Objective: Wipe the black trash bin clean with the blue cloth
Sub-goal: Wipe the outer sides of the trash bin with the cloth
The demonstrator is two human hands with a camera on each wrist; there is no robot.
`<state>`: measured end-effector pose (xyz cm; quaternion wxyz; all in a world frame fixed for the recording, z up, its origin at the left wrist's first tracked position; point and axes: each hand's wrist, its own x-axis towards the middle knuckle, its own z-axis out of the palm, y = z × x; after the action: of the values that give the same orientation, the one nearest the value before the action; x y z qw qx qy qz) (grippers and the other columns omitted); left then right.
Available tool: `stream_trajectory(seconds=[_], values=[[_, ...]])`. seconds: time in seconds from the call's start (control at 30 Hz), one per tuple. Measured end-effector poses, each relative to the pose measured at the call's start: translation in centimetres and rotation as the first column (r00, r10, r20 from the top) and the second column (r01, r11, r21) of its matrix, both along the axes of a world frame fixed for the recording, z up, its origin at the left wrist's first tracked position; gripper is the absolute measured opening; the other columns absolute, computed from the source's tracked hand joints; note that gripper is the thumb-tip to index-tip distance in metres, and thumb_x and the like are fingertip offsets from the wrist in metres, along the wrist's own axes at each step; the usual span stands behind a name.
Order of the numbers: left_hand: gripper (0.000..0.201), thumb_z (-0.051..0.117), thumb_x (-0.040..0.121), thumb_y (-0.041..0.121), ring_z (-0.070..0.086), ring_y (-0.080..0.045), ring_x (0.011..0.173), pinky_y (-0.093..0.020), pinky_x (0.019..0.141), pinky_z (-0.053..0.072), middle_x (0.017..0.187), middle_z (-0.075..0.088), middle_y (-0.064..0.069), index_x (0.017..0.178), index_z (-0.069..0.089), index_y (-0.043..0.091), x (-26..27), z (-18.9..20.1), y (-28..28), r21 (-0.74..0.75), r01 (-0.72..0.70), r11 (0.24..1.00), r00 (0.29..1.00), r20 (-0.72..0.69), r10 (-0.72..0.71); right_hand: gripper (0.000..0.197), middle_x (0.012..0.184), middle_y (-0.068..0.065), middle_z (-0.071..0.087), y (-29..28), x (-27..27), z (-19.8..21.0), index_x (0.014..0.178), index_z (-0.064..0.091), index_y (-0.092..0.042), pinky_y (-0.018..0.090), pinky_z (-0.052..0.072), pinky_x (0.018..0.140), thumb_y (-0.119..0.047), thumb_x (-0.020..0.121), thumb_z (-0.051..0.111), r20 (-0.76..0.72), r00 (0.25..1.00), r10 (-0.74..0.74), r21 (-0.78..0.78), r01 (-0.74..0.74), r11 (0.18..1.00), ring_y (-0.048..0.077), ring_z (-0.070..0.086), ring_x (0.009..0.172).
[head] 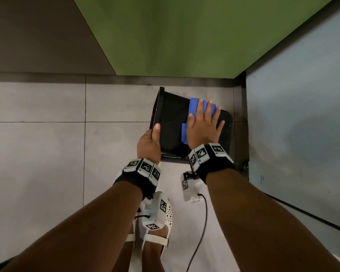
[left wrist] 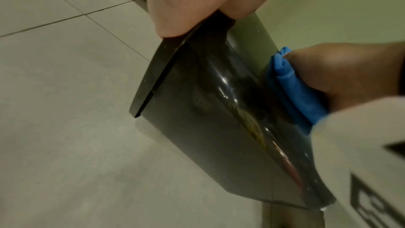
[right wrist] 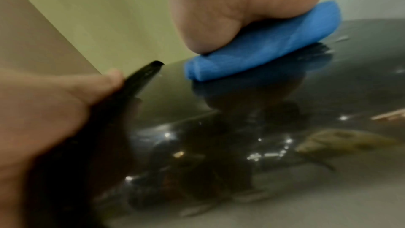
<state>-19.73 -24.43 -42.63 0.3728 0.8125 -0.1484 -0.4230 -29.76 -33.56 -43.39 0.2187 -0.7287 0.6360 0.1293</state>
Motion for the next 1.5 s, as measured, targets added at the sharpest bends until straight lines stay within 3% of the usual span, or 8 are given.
stream_trajectory(seconds=[0.27,0.33,0.53,0.67,0.83,1.1,1.33,1.5], values=[[0.039,0.034,0.097,0.036,0.051,-0.012,0.064,-0.018,0.060,0.042,0.067,0.055,0.004,0.073,0.056,0.014,0.7,0.4,-0.1,-0.010,0.043,0.999,0.995,-0.089,-0.044,0.055,0.154,0.008,0.024,6.9,2.3,1.0,0.145,0.026,-0.020,0.056,0.024,0.109,-0.042,0.096,0.018,0.107,0.932,0.346,-0.052,-0.343,0.938,0.033,0.021,0.141],[0.038,0.035,0.098,0.033,0.052,-0.013,0.067,-0.010,0.058,0.044,0.074,0.059,0.000,0.083,0.061,0.008,0.5,0.4,0.3,-0.027,0.010,1.000,0.995,-0.100,-0.013,0.055,0.156,0.006,0.014,5.5,1.1,0.3,0.147,0.016,-0.024,0.056,0.015,0.111,-0.044,0.096,0.016,0.068,0.928,0.368,-0.058,-0.364,0.930,0.031,0.011,0.143],[0.036,0.031,0.098,0.035,0.049,-0.019,0.088,-0.025,0.078,0.037,0.096,0.055,-0.007,0.102,0.053,0.007,0.4,0.5,0.2,0.003,0.073,0.997,0.997,-0.008,-0.073,0.055,0.158,0.003,-0.008,0.7,-3.1,-0.4,0.148,-0.003,-0.027,0.052,0.000,0.115,-0.042,0.099,0.018,0.021,1.000,-0.005,-0.045,0.006,0.999,0.028,-0.011,0.144],[0.037,0.031,0.098,0.028,0.050,-0.024,0.111,-0.026,0.088,0.039,0.125,0.050,-0.012,0.128,0.036,0.006,0.9,0.1,-1.1,-0.072,0.154,0.985,0.987,0.045,-0.151,0.056,0.158,0.003,-0.008,0.9,-2.8,-0.7,0.148,-0.004,-0.026,0.049,0.000,0.115,-0.042,0.100,0.019,0.018,1.000,-0.018,-0.061,0.019,0.998,0.029,-0.010,0.144],[0.056,0.013,0.093,0.042,0.014,-0.024,0.144,-0.043,0.118,0.014,0.156,0.017,-0.004,0.147,0.011,0.025,1.8,-2.2,-1.6,0.004,0.368,0.930,0.865,0.365,-0.344,0.056,0.157,0.006,-0.008,2.7,-0.9,-0.2,0.148,-0.004,-0.024,0.048,-0.005,0.113,-0.041,0.099,0.017,0.022,0.990,0.137,-0.088,-0.135,0.987,0.031,-0.012,0.143],[0.053,0.016,0.095,0.030,0.001,-0.025,0.145,-0.050,0.118,0.008,0.158,0.009,0.004,0.147,0.005,0.026,1.5,-1.2,-1.9,0.048,0.386,0.921,0.844,0.385,-0.373,0.052,0.158,-0.001,0.004,0.6,3.0,-0.3,0.148,0.010,-0.027,0.048,0.000,0.115,-0.039,0.100,0.024,0.128,0.942,0.310,-0.155,-0.290,0.944,0.025,-0.005,0.145],[0.050,0.028,0.097,0.009,0.022,-0.029,0.141,-0.042,0.117,0.017,0.151,0.030,-0.011,0.146,0.015,0.009,0.6,-1.5,-2.3,-0.072,0.311,0.948,0.869,0.424,-0.253,0.054,0.158,0.007,0.000,0.8,-0.7,-1.3,0.149,0.003,-0.022,0.046,-0.001,0.115,-0.040,0.100,0.017,0.009,0.996,-0.087,-0.140,0.087,0.986,0.030,-0.006,0.144],[0.056,0.038,0.093,0.011,0.028,-0.031,0.134,-0.044,0.110,0.023,0.149,0.029,-0.015,0.145,0.017,0.007,0.7,-1.3,-2.4,0.072,0.339,0.938,0.797,0.508,-0.327,0.056,0.151,0.015,0.028,5.7,1.6,-1.0,0.144,0.030,-0.012,0.047,0.013,0.111,-0.037,0.094,0.020,0.058,0.983,0.175,-0.214,-0.159,0.964,0.036,0.022,0.140]])
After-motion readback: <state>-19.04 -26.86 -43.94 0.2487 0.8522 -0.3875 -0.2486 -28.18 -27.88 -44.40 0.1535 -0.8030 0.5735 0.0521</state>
